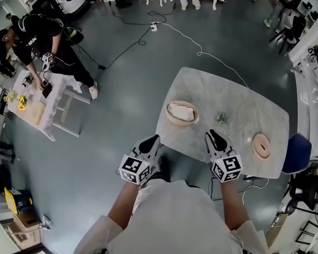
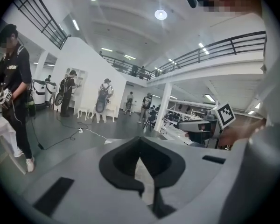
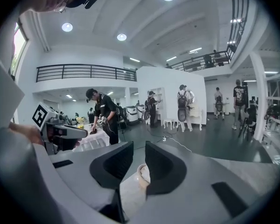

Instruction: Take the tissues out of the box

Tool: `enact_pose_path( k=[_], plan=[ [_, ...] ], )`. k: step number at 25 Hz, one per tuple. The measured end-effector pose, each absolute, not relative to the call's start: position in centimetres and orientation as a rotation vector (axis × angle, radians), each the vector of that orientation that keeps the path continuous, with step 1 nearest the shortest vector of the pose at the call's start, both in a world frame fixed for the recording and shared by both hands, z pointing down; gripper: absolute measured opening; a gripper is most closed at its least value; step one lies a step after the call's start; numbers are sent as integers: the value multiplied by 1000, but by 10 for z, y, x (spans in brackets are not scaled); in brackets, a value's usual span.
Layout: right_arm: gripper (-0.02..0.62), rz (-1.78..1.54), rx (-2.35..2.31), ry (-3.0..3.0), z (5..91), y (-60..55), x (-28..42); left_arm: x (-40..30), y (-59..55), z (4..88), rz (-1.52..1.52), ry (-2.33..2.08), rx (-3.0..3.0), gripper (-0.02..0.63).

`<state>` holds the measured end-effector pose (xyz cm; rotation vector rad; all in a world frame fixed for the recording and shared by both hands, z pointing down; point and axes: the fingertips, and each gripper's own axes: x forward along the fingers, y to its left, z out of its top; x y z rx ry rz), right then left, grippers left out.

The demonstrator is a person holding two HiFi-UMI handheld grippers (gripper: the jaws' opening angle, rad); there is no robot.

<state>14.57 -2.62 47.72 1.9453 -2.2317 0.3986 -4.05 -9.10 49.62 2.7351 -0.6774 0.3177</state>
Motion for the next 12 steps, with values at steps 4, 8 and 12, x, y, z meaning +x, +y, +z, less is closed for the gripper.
enact_pose_path(
  k=[4, 8, 12],
  plan=[
    [100, 413, 1973, -2184, 483, -54, 147, -34, -126, 502, 339, -608, 2745, 9],
    [100, 412, 1991, -2152, 485, -77, 146, -29, -152, 506, 368, -543, 2766, 9],
    [100, 424, 2023, -2127, 487, -94, 149, -24, -172, 508, 371, -499, 2773, 9]
  ],
)
